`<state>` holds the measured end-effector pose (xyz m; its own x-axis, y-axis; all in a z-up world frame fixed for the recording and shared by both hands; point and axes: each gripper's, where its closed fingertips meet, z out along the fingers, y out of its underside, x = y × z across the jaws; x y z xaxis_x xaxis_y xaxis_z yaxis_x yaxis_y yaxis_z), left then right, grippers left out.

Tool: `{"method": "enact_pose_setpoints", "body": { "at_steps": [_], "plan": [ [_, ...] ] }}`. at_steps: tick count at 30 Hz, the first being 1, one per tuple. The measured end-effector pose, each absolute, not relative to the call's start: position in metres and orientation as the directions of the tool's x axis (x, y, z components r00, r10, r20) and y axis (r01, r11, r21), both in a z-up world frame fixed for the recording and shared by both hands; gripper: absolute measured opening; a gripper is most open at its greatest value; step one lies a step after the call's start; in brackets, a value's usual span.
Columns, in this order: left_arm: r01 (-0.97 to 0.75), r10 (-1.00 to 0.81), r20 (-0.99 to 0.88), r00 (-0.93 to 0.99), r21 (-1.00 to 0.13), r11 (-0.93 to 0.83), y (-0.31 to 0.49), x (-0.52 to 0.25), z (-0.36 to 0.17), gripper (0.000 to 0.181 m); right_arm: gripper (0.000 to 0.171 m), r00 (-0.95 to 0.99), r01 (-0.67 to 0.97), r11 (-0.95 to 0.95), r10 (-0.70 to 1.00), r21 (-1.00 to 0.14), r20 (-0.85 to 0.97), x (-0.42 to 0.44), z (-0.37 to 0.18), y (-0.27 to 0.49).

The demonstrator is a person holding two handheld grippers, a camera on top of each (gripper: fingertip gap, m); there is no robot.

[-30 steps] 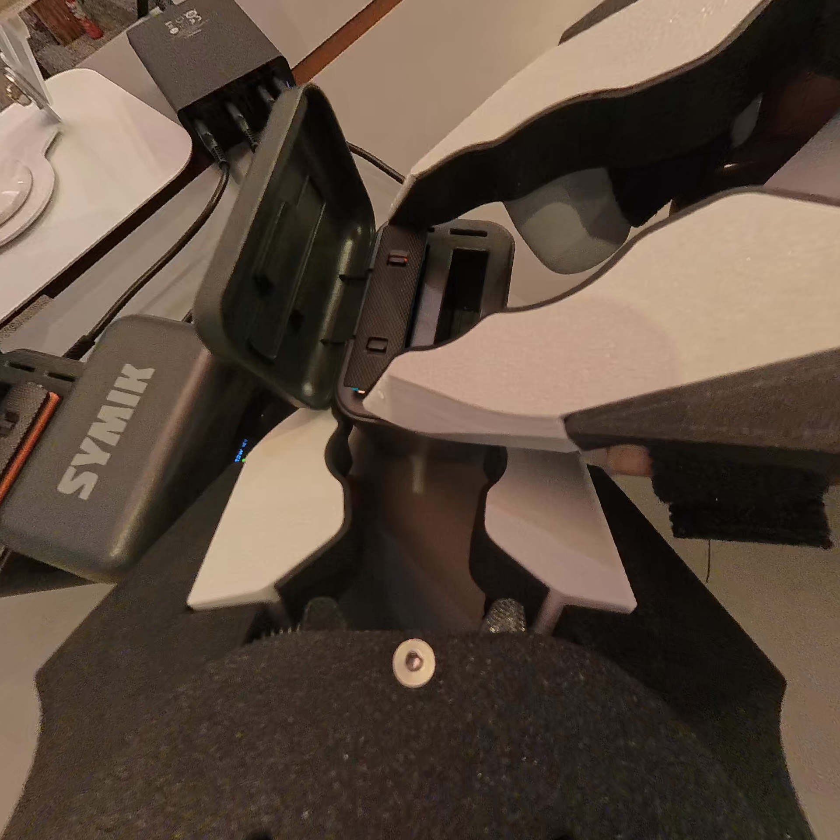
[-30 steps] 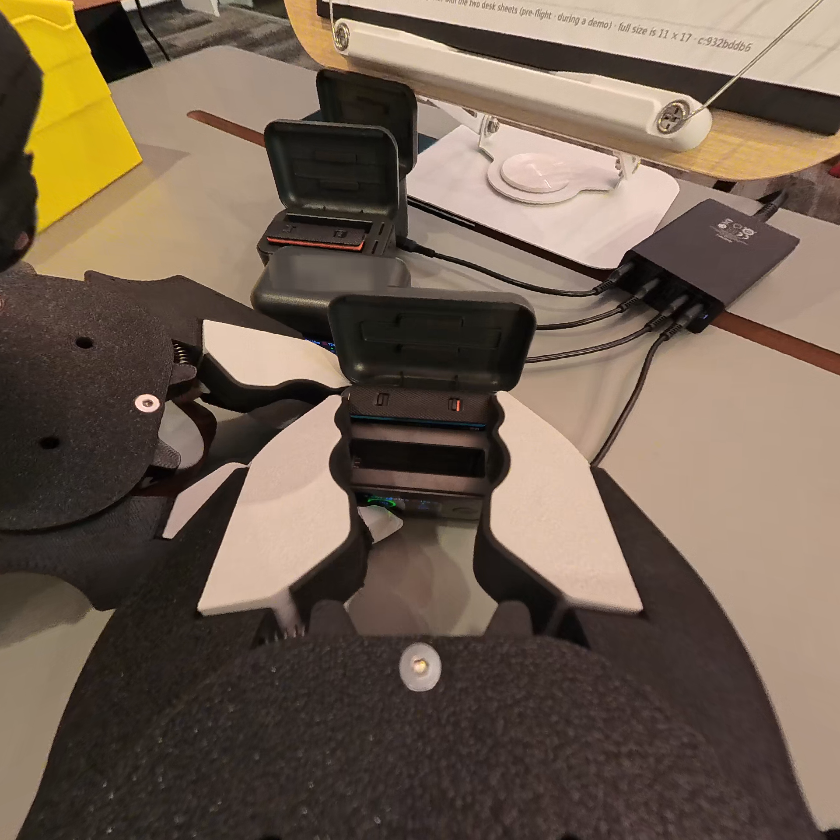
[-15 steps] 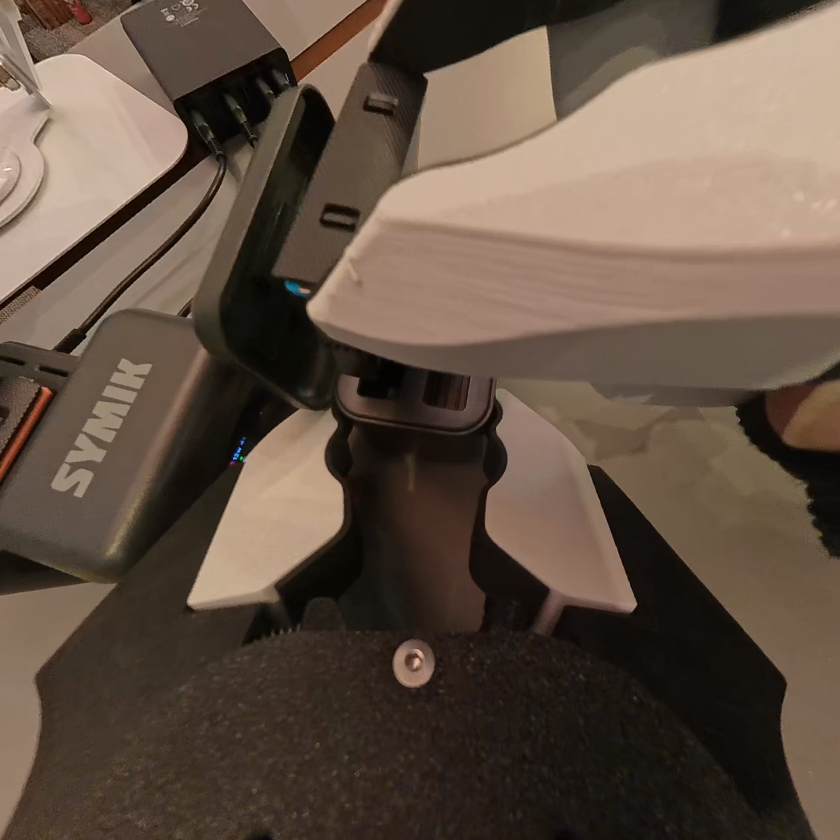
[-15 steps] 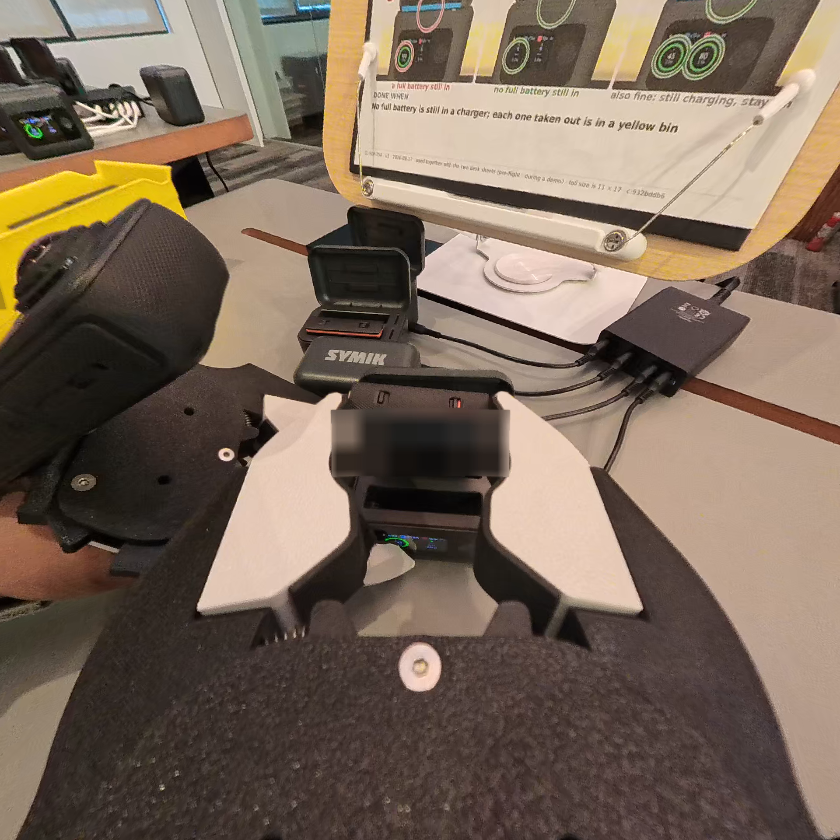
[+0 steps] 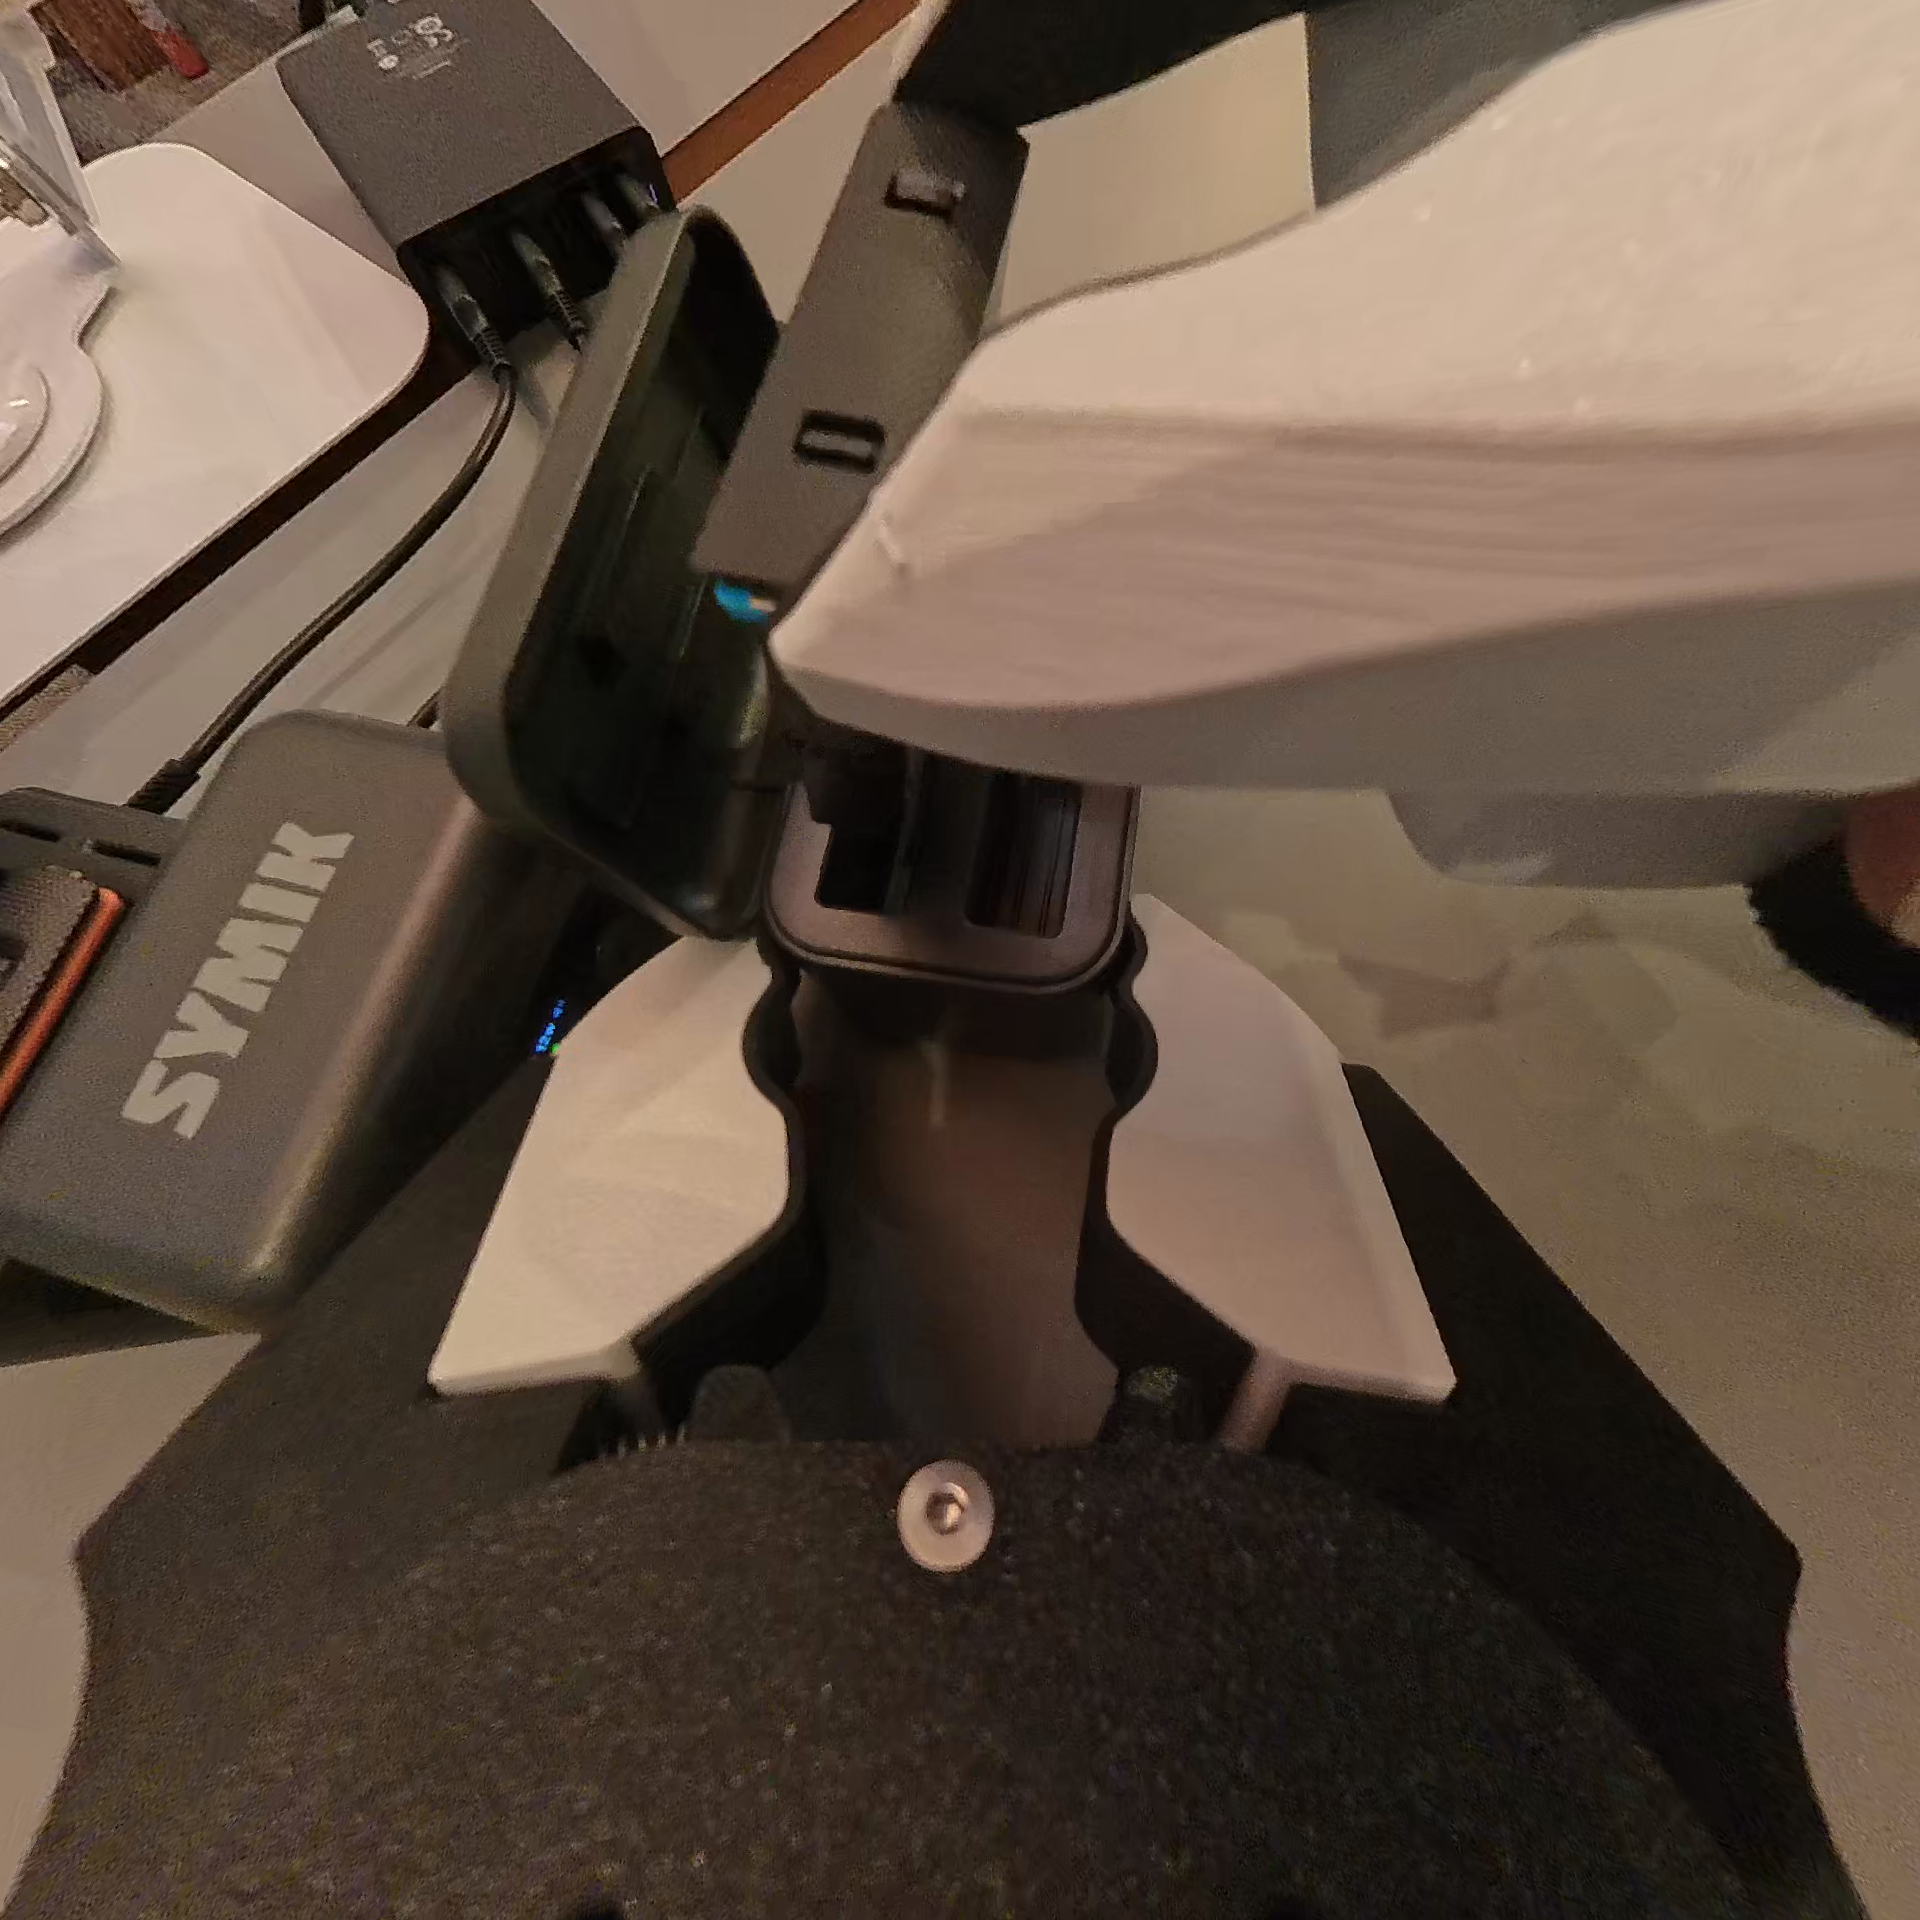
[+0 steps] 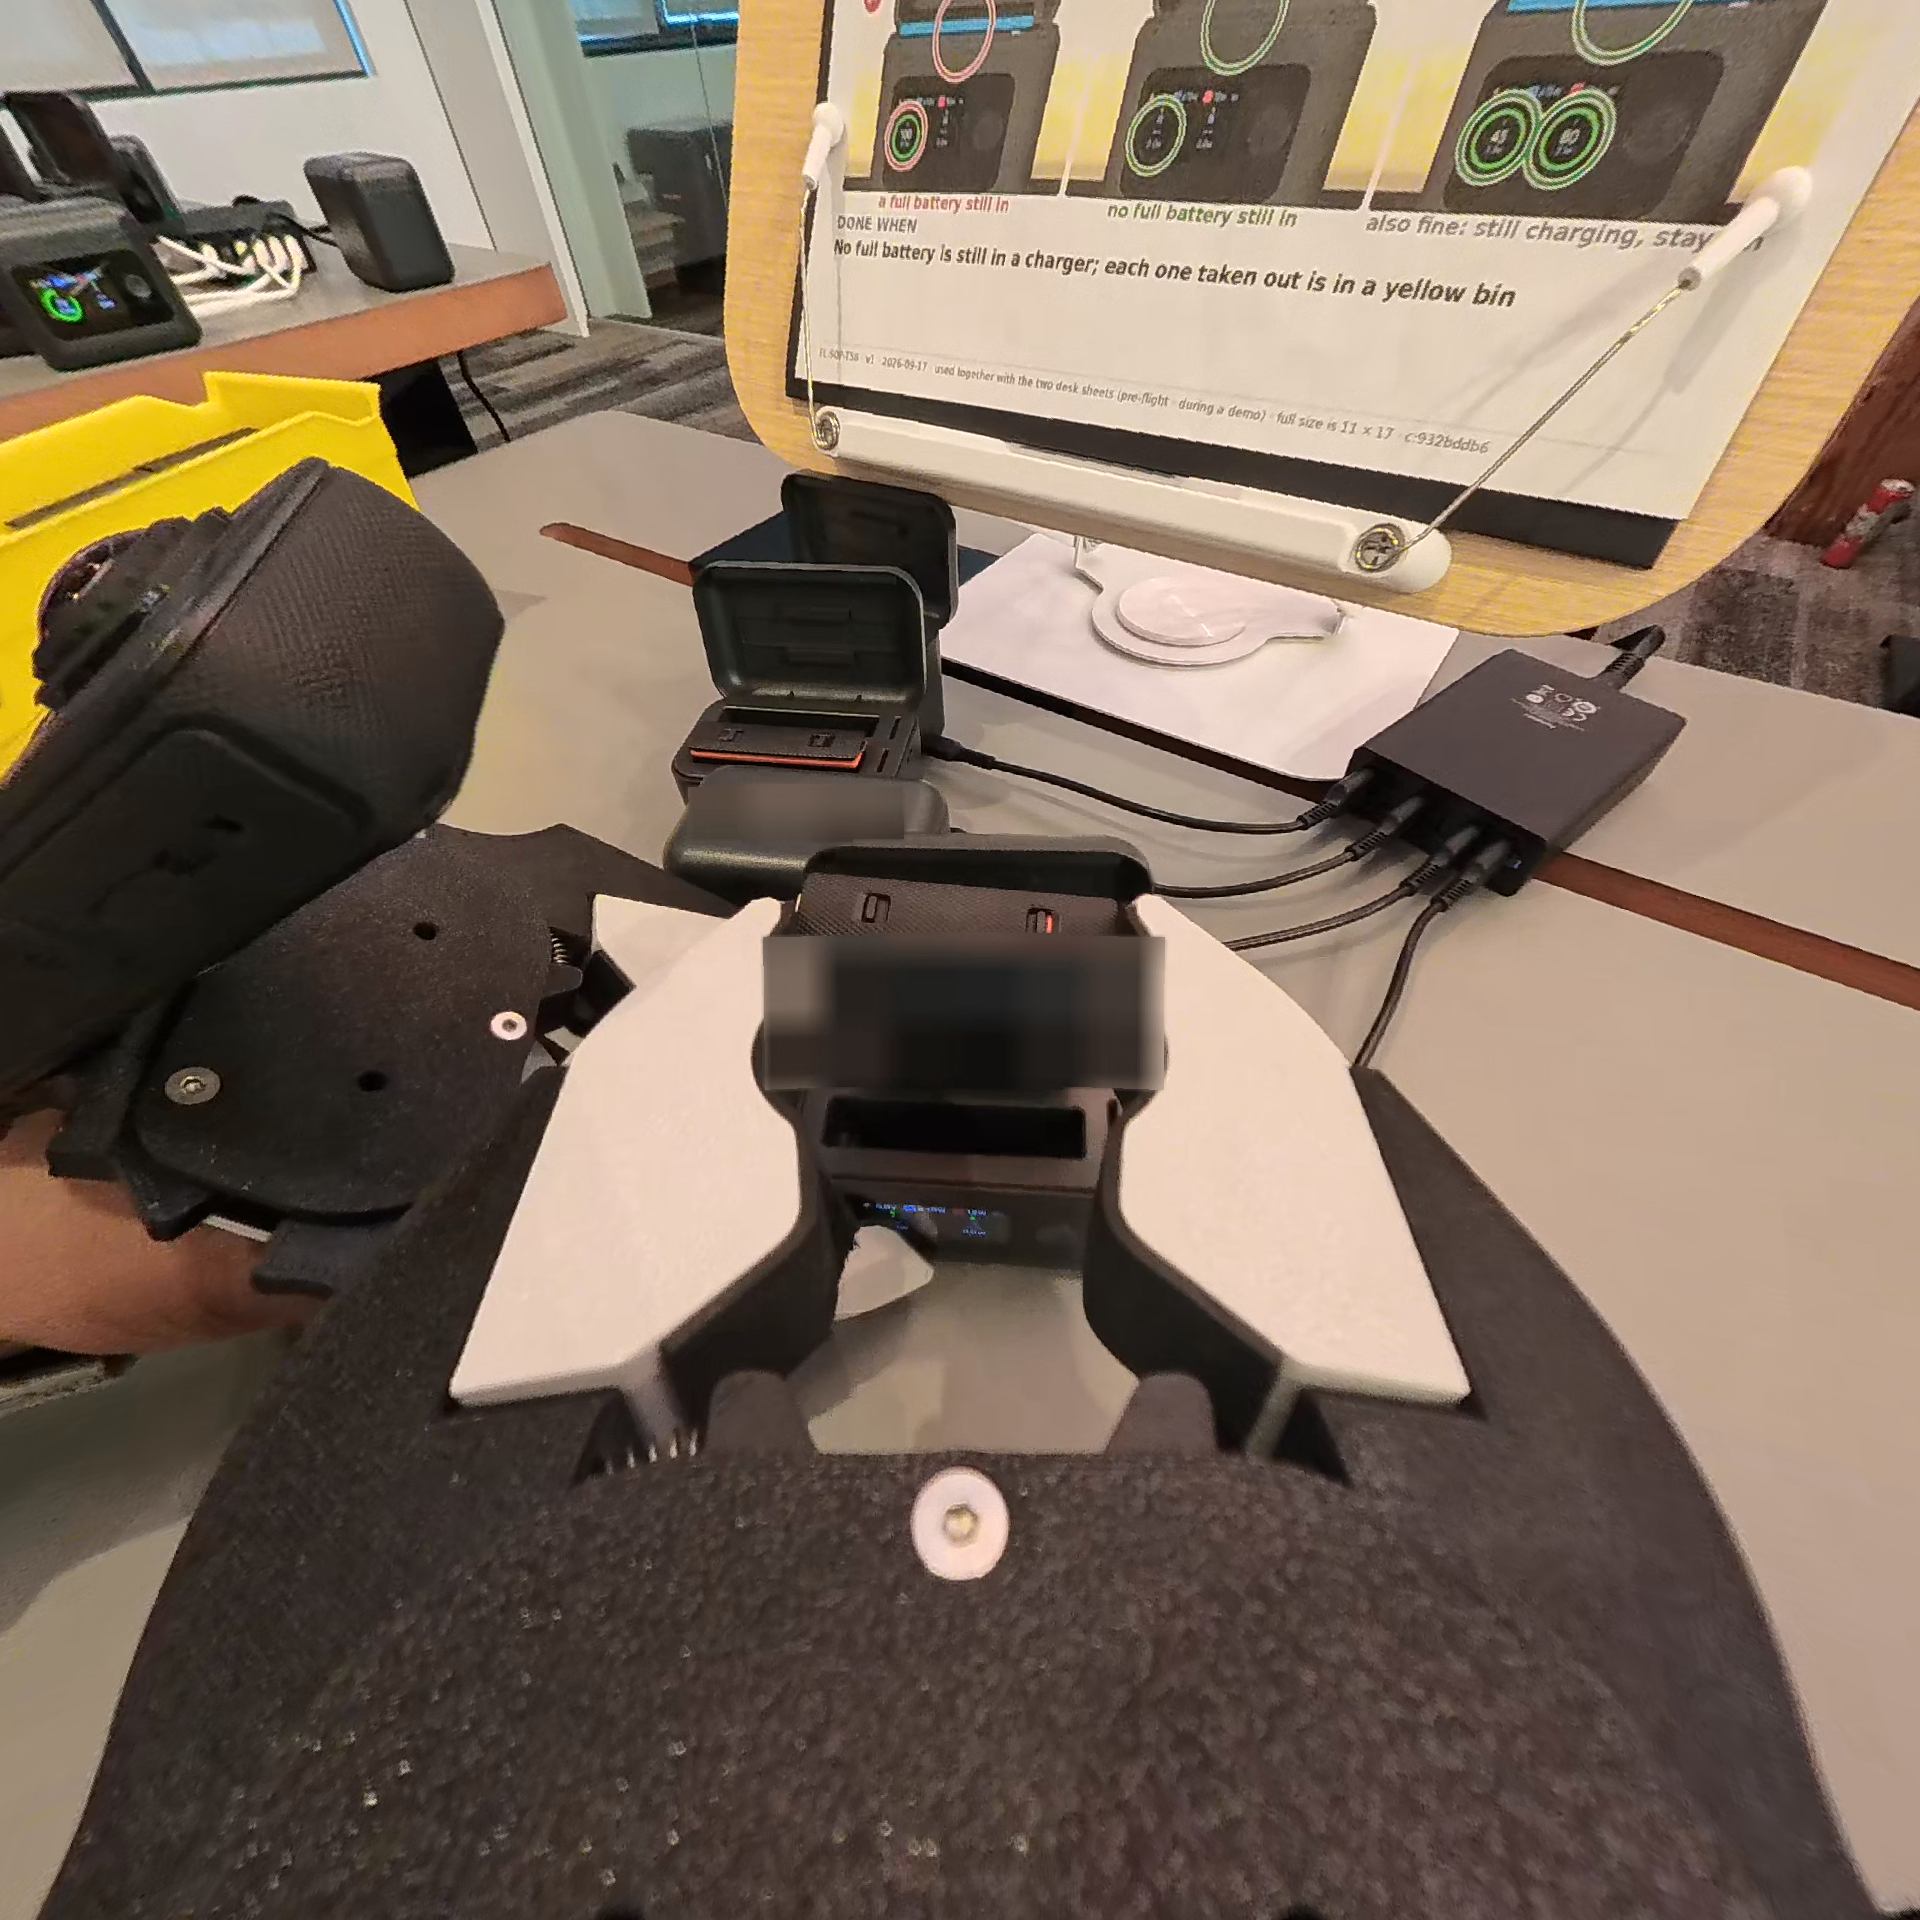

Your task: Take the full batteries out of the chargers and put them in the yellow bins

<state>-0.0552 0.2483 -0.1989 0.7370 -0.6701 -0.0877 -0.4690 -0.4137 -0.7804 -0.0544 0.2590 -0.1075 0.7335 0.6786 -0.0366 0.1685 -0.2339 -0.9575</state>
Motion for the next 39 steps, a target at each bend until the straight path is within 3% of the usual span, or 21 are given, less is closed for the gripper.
{"method": "enact_pose_setpoints", "body": {
  "at_steps": [2, 7, 14, 23, 32, 36, 39],
  "plan": [
    [-0.463, -0.674, -0.074, 0.735, -0.781, -0.419, 0.246, -0.056, -0.197, 0.069, 0.057, 0.733, 0.163, -0.233, 0.68, -0.959, -0.04, -0.054, -0.106, 0.258],
    [-0.461, -0.66, -0.11, 0.743, -0.799, -0.386, 0.237, -0.067, -0.182, 0.07, 0.058, 0.722, 0.14, -0.237, 0.689, -0.962, -0.064, -0.05, -0.099, 0.252],
    [-0.406, -0.631, -0.143, 0.762, -0.865, -0.294, 0.223, -0.073, -0.146, 0.06, 0.057, 0.659, 0.068, -0.287, 0.732, -0.956, -0.173, -0.048, -0.078, 0.229],
    [-0.359, -0.607, -0.257, 0.752, -0.932, -0.049, 0.204, -0.052, -0.099, 0.046, 0.058, 0.533, -0.065, -0.42, 0.752, -0.905, -0.387, -0.049, -0.06, 0.193],
    [-0.362, -0.624, -0.304, 0.72, -0.931, 0.036, 0.195, -0.042, -0.092, 0.014, 0.058, 0.507, -0.11, -0.455, 0.739, -0.884, -0.443, -0.046, -0.062, 0.19],
    [-0.343, -0.656, -0.276, 0.702, -0.939, 0.028, 0.192, -0.039, -0.093, 0.011, 0.059, 0.477, -0.057, -0.439, 0.778, -0.897, -0.41, -0.046, -0.062, 0.189],
    [-0.326, -0.701, -0.256, 0.666, -0.945, 0.035, 0.187, -0.035, -0.094, 0.011, 0.059, 0.398, 0.159, -0.34, 0.881, -0.927, -0.255, -0.043, -0.067, 0.182]
  ]
}}
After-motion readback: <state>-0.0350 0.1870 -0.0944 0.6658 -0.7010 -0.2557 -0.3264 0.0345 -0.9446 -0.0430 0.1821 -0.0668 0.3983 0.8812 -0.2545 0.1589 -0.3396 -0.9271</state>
